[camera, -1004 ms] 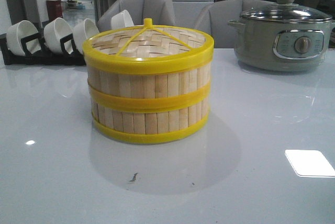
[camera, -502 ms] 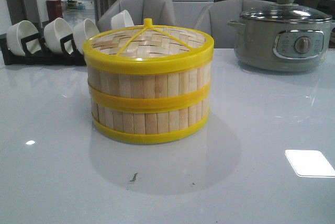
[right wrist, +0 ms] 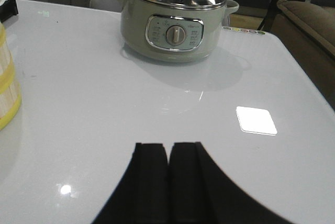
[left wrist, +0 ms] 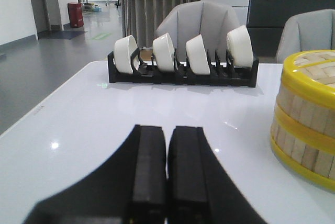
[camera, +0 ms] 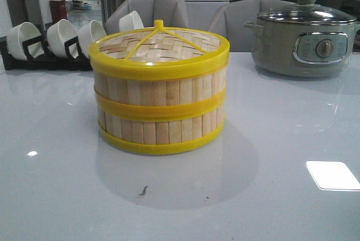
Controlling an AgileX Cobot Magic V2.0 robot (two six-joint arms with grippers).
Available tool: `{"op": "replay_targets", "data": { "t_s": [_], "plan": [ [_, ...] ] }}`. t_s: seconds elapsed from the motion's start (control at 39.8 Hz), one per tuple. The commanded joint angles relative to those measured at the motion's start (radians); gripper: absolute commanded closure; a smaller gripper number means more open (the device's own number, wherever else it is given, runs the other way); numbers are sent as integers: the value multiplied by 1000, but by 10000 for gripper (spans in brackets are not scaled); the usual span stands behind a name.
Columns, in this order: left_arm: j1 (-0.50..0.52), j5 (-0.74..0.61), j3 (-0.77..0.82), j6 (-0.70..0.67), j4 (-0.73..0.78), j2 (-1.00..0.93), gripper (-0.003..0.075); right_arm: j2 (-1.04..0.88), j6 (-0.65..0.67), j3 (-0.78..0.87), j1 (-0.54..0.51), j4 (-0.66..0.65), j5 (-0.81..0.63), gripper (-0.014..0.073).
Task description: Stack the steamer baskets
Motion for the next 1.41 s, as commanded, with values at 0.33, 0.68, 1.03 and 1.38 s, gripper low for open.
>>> {"op": "replay_targets", "data": {
  "t_s": [0.33,0.68,1.03,1.38],
  "plan": [
    [2,-80,1,-3,4,-15,634,3,-1,-28,-7,-11,-81,565],
    [2,-173,1,-3,54,-15,634,3,-1,-28,-7,-11,-81,565],
    [2,-153,1,-3,76,-15,634,3,-1,-28,-7,-11,-81,565],
    [2,-153,1,-3,76,-15,634,3,-1,-28,-7,-11,-81,565]
  ]
}}
